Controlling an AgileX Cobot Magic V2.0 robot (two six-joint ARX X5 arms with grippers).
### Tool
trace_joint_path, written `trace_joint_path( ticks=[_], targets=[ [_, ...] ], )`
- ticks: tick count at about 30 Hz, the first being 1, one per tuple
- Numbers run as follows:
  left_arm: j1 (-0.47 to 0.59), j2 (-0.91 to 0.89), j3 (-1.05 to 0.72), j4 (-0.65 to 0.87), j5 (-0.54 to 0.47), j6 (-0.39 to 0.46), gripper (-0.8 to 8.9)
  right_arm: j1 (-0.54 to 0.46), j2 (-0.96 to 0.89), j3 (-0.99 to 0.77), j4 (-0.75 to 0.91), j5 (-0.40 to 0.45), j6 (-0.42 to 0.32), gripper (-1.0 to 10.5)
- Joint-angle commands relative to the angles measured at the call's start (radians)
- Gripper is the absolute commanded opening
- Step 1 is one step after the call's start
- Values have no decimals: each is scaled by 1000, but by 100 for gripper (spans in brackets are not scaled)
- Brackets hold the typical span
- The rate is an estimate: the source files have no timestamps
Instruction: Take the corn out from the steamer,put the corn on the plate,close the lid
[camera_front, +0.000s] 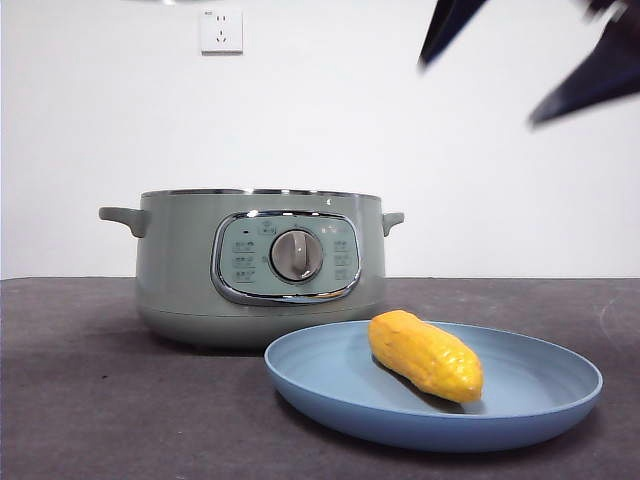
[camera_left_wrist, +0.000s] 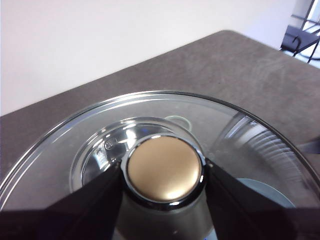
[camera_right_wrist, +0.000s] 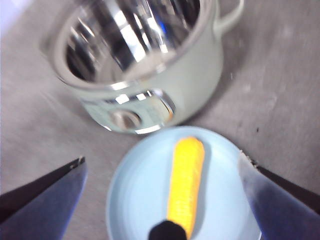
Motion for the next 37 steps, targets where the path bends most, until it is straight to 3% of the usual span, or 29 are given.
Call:
trace_joint_path(
  ticks=[1,10,19,37],
  targets=[
    [-2,65,4,126,23,37,-8,1,-101,-2,-30,3,-8,508],
    [-2,288,3,284,25,58,-8,1,-310,-1,-125,4,-8,508],
    [-2,465,3,438,19,60,-8,1,-351,-1,-171,4,-9,508],
    [28,592,3,485,-7,98,-8,1,-351,-1,-175,6,-16,508]
  ],
)
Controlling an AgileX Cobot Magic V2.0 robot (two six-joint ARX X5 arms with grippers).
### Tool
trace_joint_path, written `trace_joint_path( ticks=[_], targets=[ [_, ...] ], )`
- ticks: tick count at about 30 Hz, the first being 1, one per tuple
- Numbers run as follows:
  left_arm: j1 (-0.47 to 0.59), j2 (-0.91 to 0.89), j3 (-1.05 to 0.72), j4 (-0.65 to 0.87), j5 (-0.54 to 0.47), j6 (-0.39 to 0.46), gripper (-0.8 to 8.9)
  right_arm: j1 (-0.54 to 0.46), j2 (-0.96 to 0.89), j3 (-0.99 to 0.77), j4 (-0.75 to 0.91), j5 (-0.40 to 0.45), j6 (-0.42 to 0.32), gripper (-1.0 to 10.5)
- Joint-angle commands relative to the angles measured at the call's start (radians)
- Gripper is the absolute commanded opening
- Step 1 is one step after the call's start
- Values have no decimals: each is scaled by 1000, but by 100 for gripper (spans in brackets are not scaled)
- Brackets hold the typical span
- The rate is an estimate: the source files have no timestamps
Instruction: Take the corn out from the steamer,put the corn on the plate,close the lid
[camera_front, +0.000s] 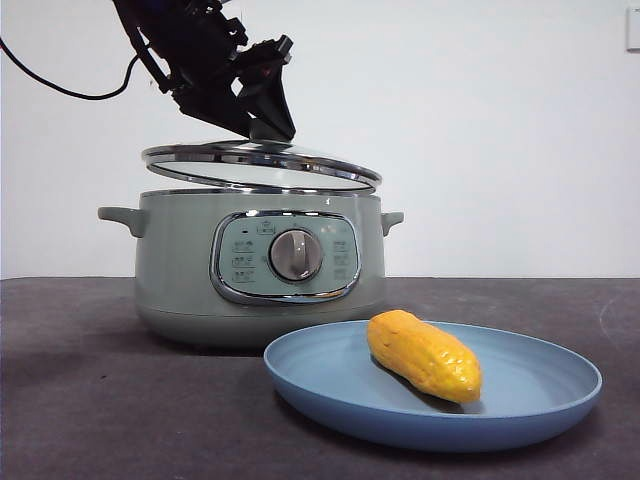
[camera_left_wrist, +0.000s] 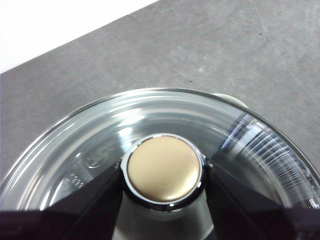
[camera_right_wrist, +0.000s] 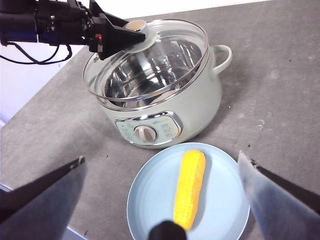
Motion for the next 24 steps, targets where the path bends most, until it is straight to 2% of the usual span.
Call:
trace_joint_path(
  ticks=[1,24],
  targets=[
    [14,2,4,40,1,13,-8,1,-2,-1,3,5,-8,508],
    [13,37,4,25,30,4,-8,1,-2,-1,4,28,-9,508]
  ],
)
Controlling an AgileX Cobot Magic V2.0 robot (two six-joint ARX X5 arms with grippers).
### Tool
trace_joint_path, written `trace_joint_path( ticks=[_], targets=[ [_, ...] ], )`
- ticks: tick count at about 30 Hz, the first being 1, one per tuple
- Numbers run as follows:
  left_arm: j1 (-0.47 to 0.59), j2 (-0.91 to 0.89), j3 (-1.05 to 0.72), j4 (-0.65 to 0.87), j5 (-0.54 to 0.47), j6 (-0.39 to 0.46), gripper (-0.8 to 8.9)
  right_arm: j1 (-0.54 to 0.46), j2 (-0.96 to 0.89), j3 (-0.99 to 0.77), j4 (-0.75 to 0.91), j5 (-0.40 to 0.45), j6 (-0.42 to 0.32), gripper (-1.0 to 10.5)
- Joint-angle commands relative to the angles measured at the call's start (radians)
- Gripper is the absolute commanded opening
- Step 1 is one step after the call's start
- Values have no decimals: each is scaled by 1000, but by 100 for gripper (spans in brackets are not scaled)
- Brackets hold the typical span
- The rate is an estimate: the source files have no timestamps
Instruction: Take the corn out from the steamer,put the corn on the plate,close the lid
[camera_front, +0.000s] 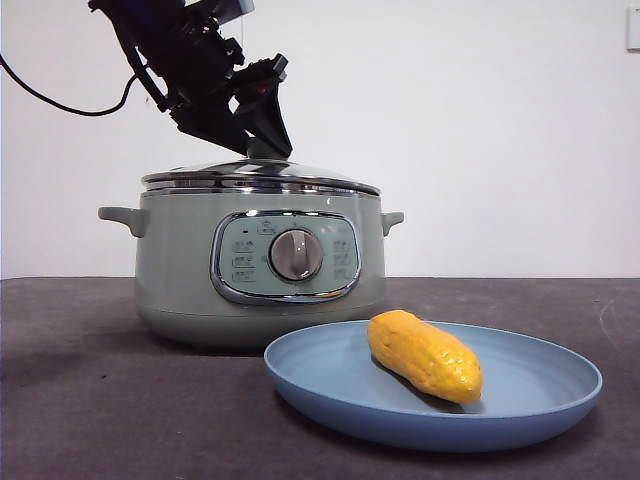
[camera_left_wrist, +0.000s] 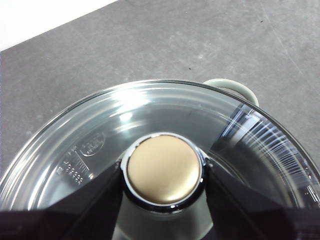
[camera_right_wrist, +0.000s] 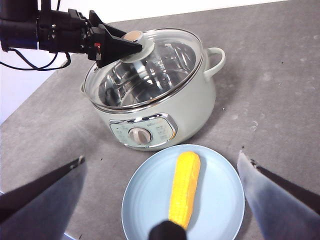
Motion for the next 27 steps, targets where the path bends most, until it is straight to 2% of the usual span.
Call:
trace_joint_path(
  ticks=[1,20,22,25,27],
  targets=[
    [-3,4,4,34,-4,5,-8,1,-2,-1,4,3,-8,508],
    [0,29,4,-77,-7,2,8,1,-2,-1,3,2,-8,507],
    [2,29,5,-100,-8,2,91,1,-2,-1,3,0,-8,506],
    [6,29,5,-105,-8,-8,340,1,-2,-1,2,-4,-8,506],
    [6,26,5,-107,-8,-29,439,1,-2,-1,0,-5,-8,506]
  ],
)
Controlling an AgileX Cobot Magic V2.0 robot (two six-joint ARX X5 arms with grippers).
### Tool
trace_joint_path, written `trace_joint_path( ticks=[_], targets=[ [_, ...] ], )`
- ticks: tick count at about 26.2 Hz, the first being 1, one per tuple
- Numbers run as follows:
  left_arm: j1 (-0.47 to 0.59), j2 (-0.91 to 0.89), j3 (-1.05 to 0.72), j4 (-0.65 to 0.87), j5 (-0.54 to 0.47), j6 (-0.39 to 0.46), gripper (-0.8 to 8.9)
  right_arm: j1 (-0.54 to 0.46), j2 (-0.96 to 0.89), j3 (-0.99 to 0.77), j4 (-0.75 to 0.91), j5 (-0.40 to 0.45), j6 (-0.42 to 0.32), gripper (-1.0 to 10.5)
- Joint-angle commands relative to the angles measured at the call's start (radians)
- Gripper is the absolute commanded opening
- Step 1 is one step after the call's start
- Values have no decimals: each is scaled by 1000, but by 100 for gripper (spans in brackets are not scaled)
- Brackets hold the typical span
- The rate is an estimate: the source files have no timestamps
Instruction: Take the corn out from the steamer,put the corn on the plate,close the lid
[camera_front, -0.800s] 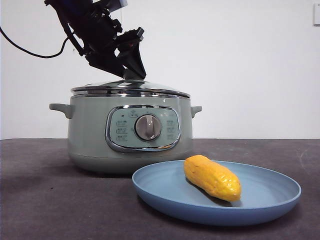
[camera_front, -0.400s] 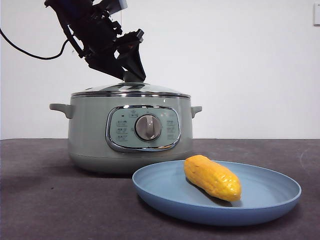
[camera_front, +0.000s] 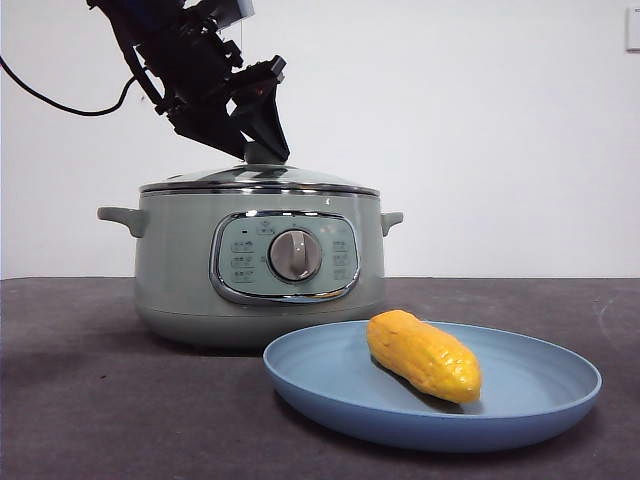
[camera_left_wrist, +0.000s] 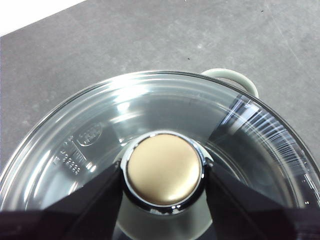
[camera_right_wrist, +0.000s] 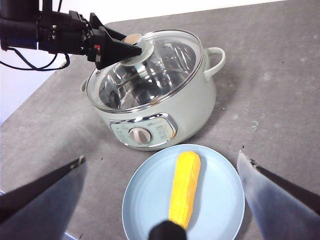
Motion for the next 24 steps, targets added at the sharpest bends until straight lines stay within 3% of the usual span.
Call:
trace_joint_path(
  ticks=[1,14,24],
  targets=[
    [5,17,-11,-43,-7,-28,440,1,-2,-1,-2,-1,-8,506],
    [5,-98,-11,-132,-6,-30,440,1,-2,-1,-51,-1,-10,505],
    [3,-335,-11,-442,29,-57,438,1,-1,-1,-65,-2,-35,504]
  ],
)
